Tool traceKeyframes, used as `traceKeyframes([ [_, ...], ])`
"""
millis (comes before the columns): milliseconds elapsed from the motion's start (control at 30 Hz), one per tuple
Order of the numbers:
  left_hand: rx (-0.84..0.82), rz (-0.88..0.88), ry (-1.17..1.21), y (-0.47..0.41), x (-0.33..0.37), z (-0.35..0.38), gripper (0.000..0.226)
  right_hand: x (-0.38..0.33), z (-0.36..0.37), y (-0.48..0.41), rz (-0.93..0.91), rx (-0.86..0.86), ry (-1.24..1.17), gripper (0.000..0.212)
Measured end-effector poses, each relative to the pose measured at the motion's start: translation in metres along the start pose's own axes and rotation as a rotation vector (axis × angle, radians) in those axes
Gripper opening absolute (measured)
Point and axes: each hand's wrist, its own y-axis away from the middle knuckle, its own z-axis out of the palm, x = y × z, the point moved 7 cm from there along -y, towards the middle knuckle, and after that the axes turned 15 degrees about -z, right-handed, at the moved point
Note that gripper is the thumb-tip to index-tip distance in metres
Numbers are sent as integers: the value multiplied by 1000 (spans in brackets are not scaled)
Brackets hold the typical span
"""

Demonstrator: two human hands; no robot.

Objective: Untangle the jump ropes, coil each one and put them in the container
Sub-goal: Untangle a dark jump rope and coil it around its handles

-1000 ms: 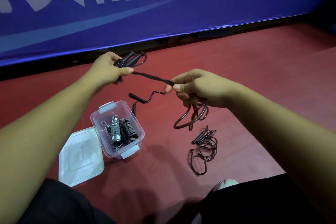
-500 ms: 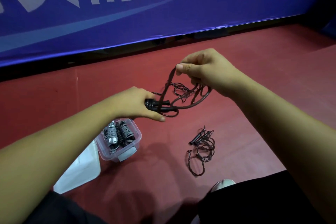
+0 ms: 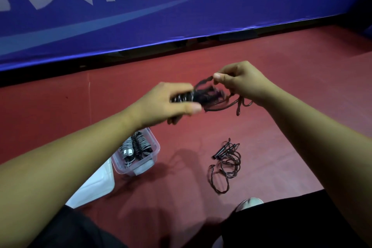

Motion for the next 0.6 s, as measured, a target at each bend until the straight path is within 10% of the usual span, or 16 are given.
traceKeyframes([
  [100,146,-122,542,-7,-10,-26,27,1,16,2,42,-76,-106,28],
  [367,210,-449,1100,-17,-45,-55,27,-26,47,14,58,-320,-235,16],
  [600,240,-648,928,-15,-85,-64,22,-36,55,14,116,-404,-427,38],
])
